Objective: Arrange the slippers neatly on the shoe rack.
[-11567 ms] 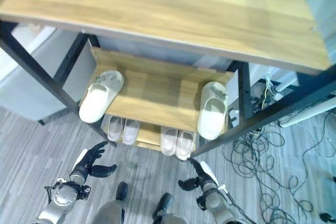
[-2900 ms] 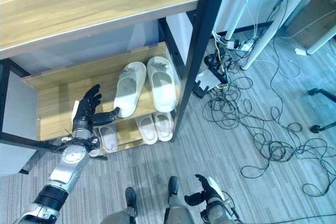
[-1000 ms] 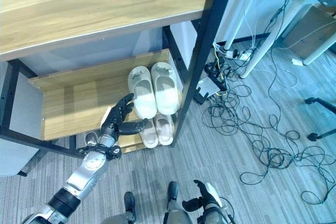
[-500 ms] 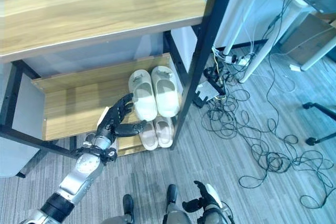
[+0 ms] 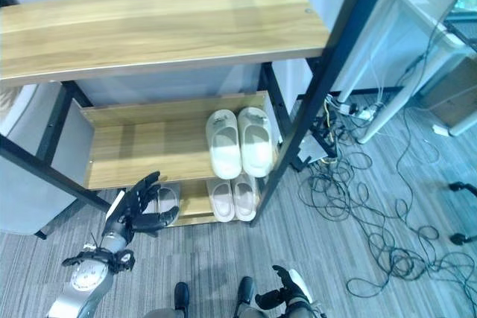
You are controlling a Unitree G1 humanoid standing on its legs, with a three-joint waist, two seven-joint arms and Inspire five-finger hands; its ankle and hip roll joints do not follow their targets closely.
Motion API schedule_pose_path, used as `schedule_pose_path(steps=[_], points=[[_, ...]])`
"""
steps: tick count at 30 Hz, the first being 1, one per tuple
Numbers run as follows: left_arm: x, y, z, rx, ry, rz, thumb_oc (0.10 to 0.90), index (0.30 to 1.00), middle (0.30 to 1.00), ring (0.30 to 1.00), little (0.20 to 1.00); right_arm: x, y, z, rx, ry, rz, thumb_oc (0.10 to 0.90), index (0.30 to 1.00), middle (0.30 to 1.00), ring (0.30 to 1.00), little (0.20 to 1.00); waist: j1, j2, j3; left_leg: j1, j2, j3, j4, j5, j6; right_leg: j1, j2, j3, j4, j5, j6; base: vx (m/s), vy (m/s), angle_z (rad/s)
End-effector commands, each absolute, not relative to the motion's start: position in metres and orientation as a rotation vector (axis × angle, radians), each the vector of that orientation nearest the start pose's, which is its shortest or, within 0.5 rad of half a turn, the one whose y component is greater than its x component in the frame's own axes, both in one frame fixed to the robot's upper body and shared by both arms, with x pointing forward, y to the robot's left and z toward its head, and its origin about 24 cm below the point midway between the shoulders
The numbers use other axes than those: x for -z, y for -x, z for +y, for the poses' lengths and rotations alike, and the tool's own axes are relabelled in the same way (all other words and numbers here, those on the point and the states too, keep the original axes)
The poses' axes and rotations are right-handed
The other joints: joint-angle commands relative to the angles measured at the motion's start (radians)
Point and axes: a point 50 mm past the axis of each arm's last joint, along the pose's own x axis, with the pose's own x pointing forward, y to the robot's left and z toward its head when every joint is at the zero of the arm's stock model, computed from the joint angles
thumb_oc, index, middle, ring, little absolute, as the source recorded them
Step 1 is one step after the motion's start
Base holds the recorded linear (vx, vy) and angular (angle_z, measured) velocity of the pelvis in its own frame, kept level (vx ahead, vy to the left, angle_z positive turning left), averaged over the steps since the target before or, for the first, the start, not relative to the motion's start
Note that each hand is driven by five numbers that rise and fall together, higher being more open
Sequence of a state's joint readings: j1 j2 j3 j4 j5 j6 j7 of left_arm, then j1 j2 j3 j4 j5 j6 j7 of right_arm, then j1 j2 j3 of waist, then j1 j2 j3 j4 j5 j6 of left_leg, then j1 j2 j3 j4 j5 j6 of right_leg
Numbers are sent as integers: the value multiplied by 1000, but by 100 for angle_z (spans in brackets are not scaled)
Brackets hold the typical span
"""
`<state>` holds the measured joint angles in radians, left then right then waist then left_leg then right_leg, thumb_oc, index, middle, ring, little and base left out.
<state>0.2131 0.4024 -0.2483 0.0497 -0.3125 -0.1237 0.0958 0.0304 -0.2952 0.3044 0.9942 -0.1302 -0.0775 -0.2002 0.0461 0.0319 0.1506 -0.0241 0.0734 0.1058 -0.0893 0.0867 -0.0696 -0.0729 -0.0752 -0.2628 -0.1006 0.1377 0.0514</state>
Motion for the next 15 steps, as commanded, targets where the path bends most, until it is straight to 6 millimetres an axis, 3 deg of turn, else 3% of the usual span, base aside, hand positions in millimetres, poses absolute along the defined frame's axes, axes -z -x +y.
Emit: schedule_pose_path(steps=[1,3,9,14,15], points=[[-9,-202,196,91,-99,107,800,900,900,900,900,140,-128,-234,10,592,919,800,900,900,900,900,21,-29,-65,-73,9,-53,2,-28,-28,42,-41,-35,13,-141,66,-6,25,16],[-1,-198,200,88,-112,143,800,900,900,900,900,140,-126,-234,13,592,926,800,900,900,900,900,25,-30,-67,-70,8,-55,2,-28,-27,46,-41,-39,13,-140,66,0,7,5],[56,-170,221,50,-277,435,800,900,900,900,900,144,-118,-237,21,590,967,800,900,900,900,900,39,-41,-80,-59,2,-67,2,-27,-23,69,-44,-58,13,-141,67,-1,16,7],[96,-155,227,37,-401,638,800,900,900,900,900,145,-119,-237,25,595,986,800,900,900,900,900,30,-45,-87,-57,-1,-69,2,-26,-22,72,-46,-61,13,-139,68,5,31,6],[96,-155,227,37,-401,638,800,900,900,900,900,145,-119,-238,25,595,986,800,900,900,900,900,30,-45,-87,-57,-1,-69,2,-26,-22,72,-46,-61,13,-139,68,17,42,0]])
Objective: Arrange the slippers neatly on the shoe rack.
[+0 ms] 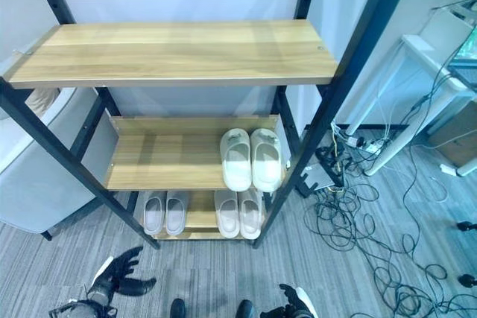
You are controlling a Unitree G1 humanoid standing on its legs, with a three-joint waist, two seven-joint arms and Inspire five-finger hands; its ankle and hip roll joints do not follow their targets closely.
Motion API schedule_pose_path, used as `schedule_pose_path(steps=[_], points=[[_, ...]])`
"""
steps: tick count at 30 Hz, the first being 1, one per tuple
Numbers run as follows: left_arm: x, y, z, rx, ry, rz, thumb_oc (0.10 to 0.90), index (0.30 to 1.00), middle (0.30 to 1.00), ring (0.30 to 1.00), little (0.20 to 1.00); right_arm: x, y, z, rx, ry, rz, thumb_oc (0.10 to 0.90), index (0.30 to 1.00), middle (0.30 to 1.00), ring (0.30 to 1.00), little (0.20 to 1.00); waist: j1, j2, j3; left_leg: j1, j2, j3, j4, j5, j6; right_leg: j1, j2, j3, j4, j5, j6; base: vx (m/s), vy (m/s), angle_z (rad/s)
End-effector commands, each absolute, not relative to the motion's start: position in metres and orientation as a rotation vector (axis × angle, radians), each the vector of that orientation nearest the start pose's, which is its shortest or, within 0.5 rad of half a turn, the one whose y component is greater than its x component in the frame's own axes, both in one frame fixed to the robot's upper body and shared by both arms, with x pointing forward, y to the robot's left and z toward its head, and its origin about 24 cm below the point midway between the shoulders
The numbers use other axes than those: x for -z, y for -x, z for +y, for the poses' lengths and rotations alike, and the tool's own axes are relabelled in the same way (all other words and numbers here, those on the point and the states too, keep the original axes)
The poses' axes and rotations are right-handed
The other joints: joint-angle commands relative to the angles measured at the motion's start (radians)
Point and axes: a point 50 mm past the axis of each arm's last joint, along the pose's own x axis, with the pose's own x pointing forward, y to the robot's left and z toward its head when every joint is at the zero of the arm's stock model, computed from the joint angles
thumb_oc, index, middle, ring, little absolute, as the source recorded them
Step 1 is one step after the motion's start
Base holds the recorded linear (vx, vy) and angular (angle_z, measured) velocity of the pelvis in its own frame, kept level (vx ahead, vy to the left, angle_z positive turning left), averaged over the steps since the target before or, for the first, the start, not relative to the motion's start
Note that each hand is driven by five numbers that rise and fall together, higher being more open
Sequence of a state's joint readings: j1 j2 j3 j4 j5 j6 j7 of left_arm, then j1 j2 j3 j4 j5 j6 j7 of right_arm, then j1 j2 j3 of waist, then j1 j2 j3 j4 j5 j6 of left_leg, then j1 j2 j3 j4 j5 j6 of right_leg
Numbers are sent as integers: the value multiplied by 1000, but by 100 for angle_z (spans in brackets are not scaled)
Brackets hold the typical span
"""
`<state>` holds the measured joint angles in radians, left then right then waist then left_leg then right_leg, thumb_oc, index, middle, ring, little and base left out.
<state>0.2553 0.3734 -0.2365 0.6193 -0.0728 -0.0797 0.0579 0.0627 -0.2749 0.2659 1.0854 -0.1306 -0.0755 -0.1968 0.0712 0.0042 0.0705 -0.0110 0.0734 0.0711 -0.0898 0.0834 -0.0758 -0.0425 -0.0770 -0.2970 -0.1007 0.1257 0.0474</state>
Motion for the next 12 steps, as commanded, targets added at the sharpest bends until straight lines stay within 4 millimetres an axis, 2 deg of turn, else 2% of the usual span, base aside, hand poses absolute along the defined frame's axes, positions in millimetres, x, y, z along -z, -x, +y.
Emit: schedule_pose_path(steps=[1,5,12], points=[[106,-151,230,24,-436,698,800,900,900,900,900,146,-118,-238,27,601,999,800,900,900,900,900,1,-18,-9,-67,-2,-35,3,-26,-15,43,-44,-24,13,-127,72,16,32,0],[127,-138,235,5,-511,836,800,900,900,900,900,149,-114,-240,33,611,1032,800,900,900,900,900,-11,-21,-17,-55,-2,-30,3,-34,-14,49,-44,-18,13,-130,72,11,18,0],[141,-122,240,-12,-549,960,800,900,900,900,900,150,-110,-245,35,632,1064,800,900,900,900,900,-21,-24,-26,-37,-3,-22,3,-46,-11,59,-43,-6,13,-134,73,11,12,0]])
